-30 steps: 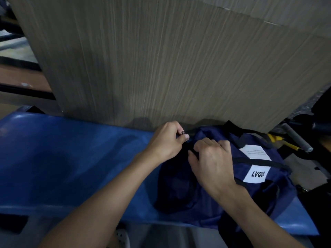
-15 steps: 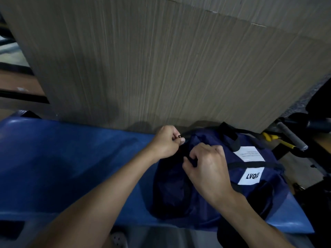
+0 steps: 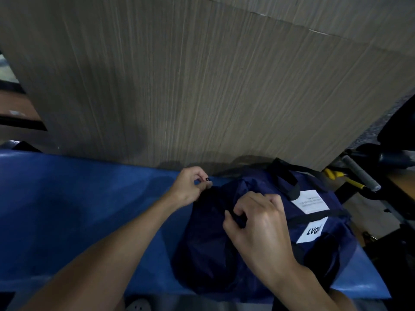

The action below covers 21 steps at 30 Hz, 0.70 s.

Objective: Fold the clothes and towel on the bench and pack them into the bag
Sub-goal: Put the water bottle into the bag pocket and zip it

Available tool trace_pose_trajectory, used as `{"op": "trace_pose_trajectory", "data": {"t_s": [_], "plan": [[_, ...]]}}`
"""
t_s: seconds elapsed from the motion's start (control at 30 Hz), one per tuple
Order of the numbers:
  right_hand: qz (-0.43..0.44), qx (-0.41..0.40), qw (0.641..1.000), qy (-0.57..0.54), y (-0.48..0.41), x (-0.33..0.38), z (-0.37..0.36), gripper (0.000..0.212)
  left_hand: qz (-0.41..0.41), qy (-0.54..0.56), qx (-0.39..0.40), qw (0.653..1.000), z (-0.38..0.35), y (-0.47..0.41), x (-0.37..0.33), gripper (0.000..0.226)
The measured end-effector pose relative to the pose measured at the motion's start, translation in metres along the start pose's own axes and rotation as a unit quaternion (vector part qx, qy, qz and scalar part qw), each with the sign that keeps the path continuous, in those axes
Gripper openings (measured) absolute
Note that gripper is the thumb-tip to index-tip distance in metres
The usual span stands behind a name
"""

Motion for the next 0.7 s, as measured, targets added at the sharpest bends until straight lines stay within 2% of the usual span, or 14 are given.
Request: {"op": "trace_pose_trajectory", "data": {"t_s": [0.2, 0.33, 0.47, 0.6, 0.63, 0.7], "plan": [[-0.024, -0.013, 0.999, -0.019, -0.001, -0.01, 0.002, 0.02, 0.043, 0.053, 0.011, 0.998, 0.007, -0.01, 0.012, 0.01], [-0.036, 0.0, 0.999, -0.039, 0.0, -0.011, -0.004, 0.019, 0.048, 0.036, 0.03, 0.998, 0.01, -0.017, 0.02, 0.013], [-0.044, 0.022, 0.998, -0.049, 0.001, -0.009, -0.013, 0.018, 0.007, -0.026, 0.03, 0.999, 0.016, -0.02, 0.023, 0.014], [-0.037, 0.052, 0.995, -0.073, 0.0, -0.006, -0.022, 0.02, -0.035, -0.133, 0.026, 0.99, 0.023, -0.017, 0.022, 0.013], [-0.025, 0.063, 0.995, -0.079, 0.0, -0.004, -0.023, 0.021, -0.054, -0.167, 0.025, 0.984, 0.023, -0.012, 0.016, 0.012], [0.001, 0.076, 0.993, -0.093, -0.002, -0.001, -0.02, 0.022, -0.128, -0.226, 0.01, 0.966, 0.021, -0.001, -0.005, 0.026]]}}
Point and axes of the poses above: each hand's wrist, its own y-axis away from the middle knuckle, its own z-axis out of the back of the hand, x = y × z, the point moved 6 cm from there along -y, towards the middle knuckle, and after that the axes turned 3 degrees about y, right-handed, at the moved point
